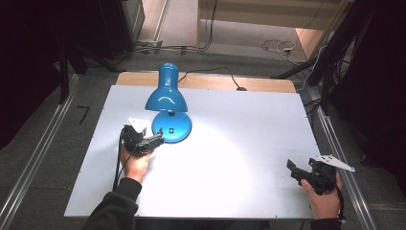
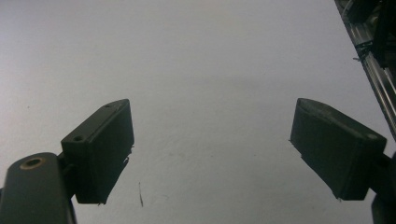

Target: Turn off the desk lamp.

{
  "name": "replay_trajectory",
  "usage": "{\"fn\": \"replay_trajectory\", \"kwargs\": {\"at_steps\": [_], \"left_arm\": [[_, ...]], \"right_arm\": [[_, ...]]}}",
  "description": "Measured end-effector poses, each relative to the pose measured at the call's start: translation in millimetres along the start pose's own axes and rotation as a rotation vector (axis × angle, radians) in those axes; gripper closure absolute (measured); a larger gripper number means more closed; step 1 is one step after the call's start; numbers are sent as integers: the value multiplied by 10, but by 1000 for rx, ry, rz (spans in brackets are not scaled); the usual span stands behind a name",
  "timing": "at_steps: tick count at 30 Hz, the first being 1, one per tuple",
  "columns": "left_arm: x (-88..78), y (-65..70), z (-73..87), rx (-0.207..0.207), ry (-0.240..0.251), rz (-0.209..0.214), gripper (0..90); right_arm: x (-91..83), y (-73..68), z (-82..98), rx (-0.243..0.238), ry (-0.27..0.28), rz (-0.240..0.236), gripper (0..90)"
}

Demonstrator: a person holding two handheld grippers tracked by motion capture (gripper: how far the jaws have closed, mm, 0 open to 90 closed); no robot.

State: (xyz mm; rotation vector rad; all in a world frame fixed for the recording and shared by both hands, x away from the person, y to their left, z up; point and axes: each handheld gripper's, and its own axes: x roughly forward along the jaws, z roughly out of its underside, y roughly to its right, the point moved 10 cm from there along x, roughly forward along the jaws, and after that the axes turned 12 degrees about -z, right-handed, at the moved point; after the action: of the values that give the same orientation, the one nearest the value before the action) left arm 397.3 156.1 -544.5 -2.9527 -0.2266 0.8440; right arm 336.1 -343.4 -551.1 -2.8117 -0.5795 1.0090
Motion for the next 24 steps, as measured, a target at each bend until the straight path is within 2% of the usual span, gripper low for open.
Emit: {"fn": "replay_trajectory", "kwargs": {"at_steps": [12, 17, 19, 20, 24], "left_arm": [[31, 169, -5, 26, 20, 22, 272], [45, 274, 26, 38, 16, 48, 370], [48, 289, 30, 37, 14, 51, 379], [49, 307, 31, 38, 15, 59, 429], [50, 371, 30, 39, 22, 83, 501]], "right_arm": [[-4, -3, -1, -4, 0, 0, 126], [-4, -6, -3, -5, 1, -1, 127], [-3, -6, -3, -5, 1, -1, 128], [3, -6, 1, -4, -2, 2, 129], [8, -20, -1, -5, -3, -1, 130]]}}
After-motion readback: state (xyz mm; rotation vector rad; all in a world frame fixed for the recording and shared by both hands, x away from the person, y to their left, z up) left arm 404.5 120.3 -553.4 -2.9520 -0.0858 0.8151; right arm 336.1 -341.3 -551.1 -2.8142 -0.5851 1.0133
